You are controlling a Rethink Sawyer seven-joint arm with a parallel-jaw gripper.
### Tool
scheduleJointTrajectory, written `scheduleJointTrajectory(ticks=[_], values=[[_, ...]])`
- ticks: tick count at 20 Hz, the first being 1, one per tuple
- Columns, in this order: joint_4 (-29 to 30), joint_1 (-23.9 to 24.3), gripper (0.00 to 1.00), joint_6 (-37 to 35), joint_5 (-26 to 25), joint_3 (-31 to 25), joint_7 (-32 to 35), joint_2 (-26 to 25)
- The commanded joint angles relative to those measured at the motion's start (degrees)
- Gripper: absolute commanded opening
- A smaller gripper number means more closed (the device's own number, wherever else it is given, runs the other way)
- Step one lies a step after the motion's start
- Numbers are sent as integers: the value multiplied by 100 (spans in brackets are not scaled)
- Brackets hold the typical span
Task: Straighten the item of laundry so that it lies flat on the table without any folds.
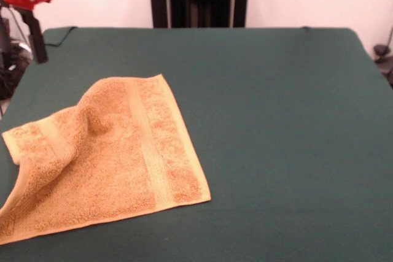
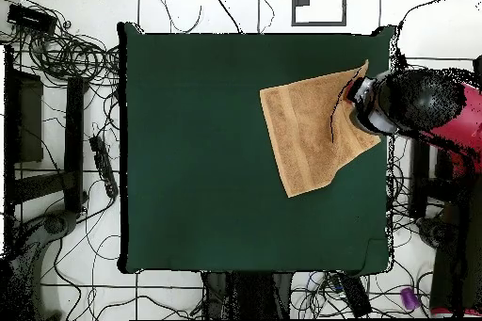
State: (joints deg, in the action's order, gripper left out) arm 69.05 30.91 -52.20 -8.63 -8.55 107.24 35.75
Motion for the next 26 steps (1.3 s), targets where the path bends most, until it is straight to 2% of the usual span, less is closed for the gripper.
scheduleJointTrajectory(ticks=[1, 17, 26], values=[[95, -476, 100, 275, 323, 127, 1813, -632], [-414, -1142, 100, 745, 961, 702, 2606, -1212], [-785, -1537, 100, 704, 1306, 1005, 3240, -1509]])
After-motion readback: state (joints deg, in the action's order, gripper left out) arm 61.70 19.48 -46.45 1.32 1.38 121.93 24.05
